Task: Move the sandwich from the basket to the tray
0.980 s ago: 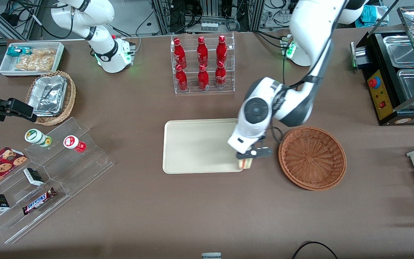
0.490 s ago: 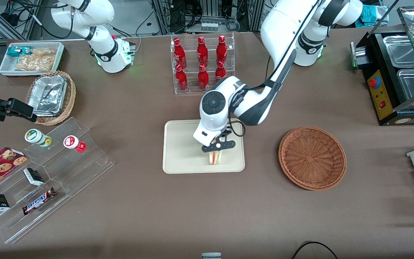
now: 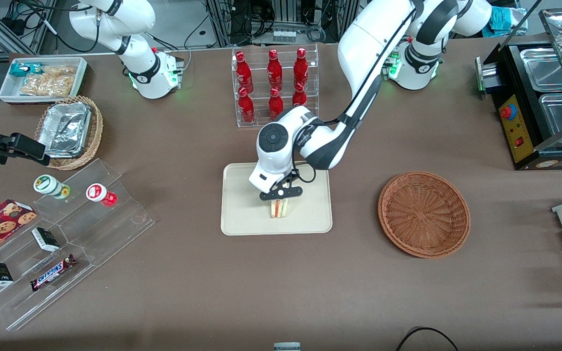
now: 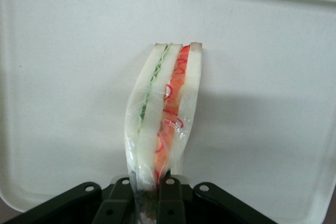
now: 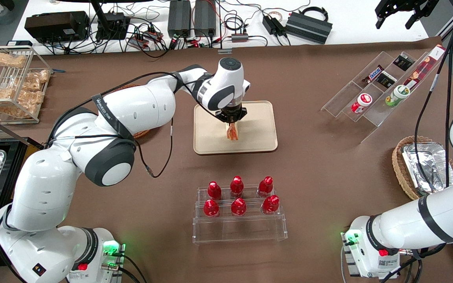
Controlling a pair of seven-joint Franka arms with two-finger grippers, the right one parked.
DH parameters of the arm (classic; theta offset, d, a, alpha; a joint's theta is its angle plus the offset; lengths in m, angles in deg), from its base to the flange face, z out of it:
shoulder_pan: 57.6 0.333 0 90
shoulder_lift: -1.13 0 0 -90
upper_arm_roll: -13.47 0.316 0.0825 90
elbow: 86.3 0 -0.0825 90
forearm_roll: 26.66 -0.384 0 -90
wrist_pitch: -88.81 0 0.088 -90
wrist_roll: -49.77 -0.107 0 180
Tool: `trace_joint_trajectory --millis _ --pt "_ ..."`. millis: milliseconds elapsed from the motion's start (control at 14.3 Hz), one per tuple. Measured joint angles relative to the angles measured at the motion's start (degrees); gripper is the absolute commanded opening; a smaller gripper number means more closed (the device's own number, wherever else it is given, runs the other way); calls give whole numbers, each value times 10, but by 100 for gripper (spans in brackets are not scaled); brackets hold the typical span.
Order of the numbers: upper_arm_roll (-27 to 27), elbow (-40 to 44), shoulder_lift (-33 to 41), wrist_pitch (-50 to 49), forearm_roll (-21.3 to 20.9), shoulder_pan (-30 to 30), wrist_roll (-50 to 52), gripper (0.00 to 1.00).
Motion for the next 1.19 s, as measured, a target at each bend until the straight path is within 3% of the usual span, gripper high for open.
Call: trace_joint_trajectory --millis 350,700,980,1190 --pt "3 17 9 -15 0 -2 1 100" --pt "49 21 69 -132 -1 6 13 100" --pt "55 -25 126 -167 -1 56 13 100" --pt "57 -84 178 -168 -1 108 -51 100"
